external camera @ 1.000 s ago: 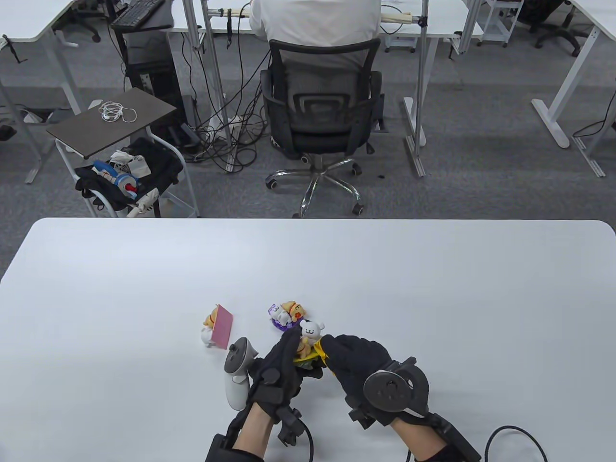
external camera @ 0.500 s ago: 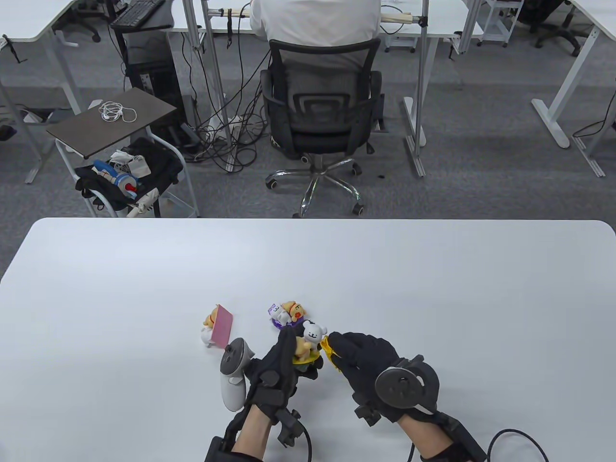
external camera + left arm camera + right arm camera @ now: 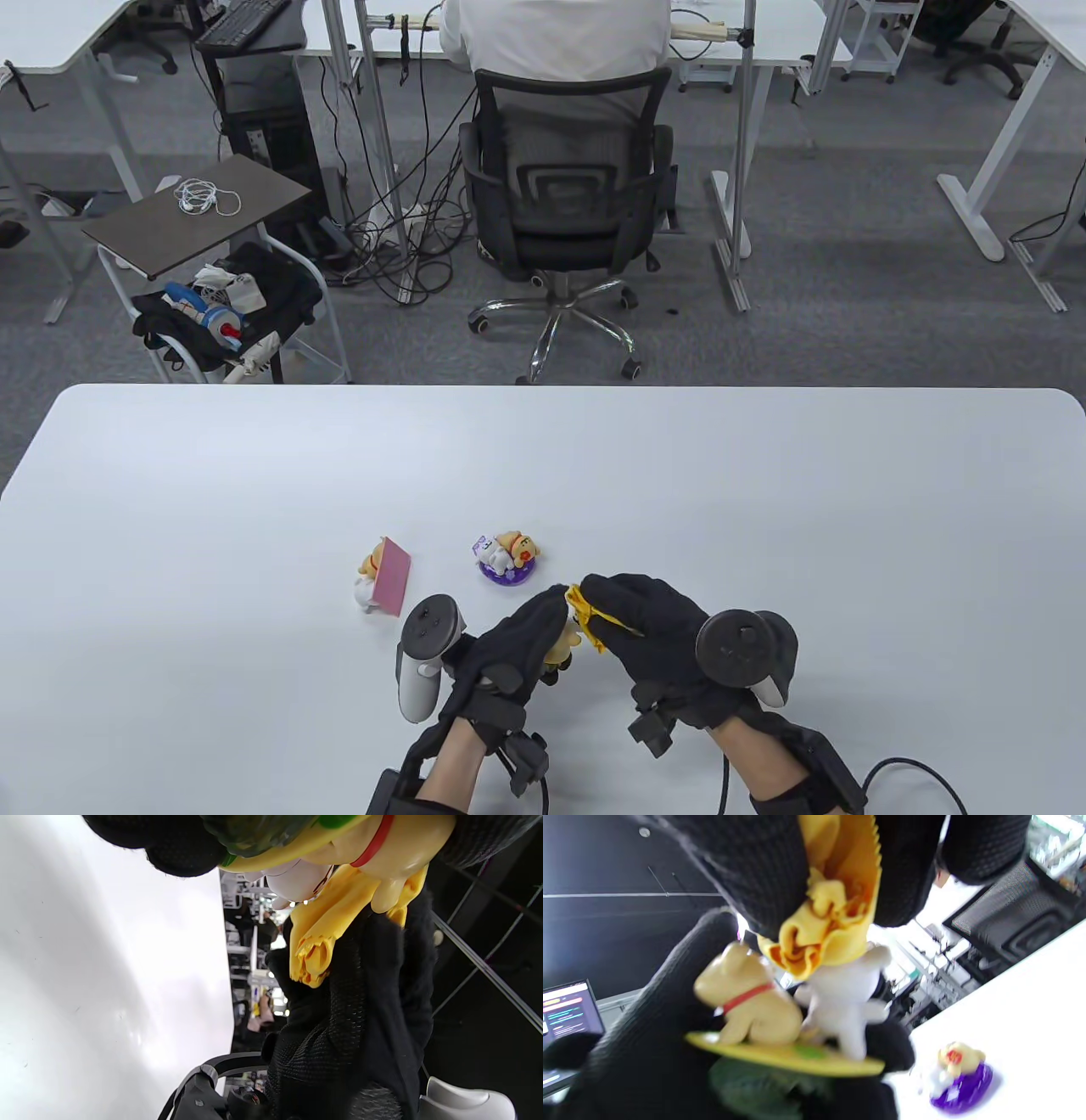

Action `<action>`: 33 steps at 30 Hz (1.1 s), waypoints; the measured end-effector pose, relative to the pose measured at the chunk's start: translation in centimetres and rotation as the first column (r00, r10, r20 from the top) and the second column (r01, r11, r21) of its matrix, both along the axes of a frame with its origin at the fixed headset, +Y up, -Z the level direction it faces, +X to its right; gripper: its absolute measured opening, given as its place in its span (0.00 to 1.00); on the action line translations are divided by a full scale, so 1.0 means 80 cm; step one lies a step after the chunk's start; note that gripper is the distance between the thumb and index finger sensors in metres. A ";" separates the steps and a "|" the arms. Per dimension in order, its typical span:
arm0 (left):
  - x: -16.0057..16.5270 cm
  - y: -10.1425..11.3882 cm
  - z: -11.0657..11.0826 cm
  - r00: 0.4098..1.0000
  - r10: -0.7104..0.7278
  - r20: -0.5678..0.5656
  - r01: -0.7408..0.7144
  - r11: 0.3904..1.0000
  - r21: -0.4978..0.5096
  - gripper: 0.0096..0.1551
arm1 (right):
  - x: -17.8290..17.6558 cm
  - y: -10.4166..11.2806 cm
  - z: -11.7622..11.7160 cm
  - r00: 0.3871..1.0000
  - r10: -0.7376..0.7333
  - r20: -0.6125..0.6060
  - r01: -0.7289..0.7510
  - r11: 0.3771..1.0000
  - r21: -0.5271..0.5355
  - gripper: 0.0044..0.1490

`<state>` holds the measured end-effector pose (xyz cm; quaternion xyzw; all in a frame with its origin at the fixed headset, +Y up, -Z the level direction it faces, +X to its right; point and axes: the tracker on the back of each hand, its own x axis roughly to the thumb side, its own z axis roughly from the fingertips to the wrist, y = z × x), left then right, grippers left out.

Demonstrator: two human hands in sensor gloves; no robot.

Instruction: Dust the small ornaments

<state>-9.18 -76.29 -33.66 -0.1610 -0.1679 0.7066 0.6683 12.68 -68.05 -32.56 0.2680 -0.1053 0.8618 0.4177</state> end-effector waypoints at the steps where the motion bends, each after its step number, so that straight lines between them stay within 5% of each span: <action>1: 0.001 0.001 0.001 1.000 0.014 0.010 -0.014 1.000 -0.008 0.53 | 0.001 -0.001 -0.001 1.000 0.024 0.012 -0.024 1.000 0.011 0.30; 7: -0.002 0.002 0.002 0.999 0.033 0.008 -0.033 0.999 -0.010 0.52 | 0.026 -0.011 -0.017 0.993 -0.011 0.120 0.015 0.999 -0.032 0.29; 10: -0.004 0.002 -0.001 1.000 0.008 -0.012 -0.008 1.000 -0.022 0.52 | 0.021 0.002 -0.009 0.991 -0.129 0.031 0.130 0.991 -0.044 0.30; 13: 0.001 0.004 0.001 0.999 0.037 0.020 -0.037 0.999 0.014 0.52 | 0.006 -0.001 -0.007 1.000 0.004 0.015 -0.003 0.999 -0.034 0.30; 17: -0.005 0.002 0.004 1.000 0.011 -0.009 -0.011 1.000 0.019 0.51 | 0.023 -0.012 -0.020 0.996 -0.027 0.090 0.035 0.995 -0.089 0.30; 20: -0.007 0.002 0.001 0.995 0.097 -0.008 -0.098 0.995 -0.036 0.51 | 0.030 -0.005 -0.014 0.990 -0.070 0.119 0.076 0.996 -0.042 0.33; 23: -0.013 -0.005 0.001 0.998 -0.006 -0.069 0.001 0.997 -0.075 0.52 | 0.012 0.017 0.008 0.992 -0.125 0.016 0.125 0.992 0.012 0.32; 29: -0.008 0.007 0.009 0.986 -0.128 -0.104 0.125 0.991 -0.036 0.54 | -0.035 0.005 0.037 0.988 0.154 0.018 -0.153 0.953 0.263 0.31; 33: -0.012 0.008 0.009 0.976 -0.168 -0.136 0.167 0.986 -0.020 0.52 | -0.018 0.000 0.019 0.995 0.081 0.053 -0.090 0.976 0.199 0.30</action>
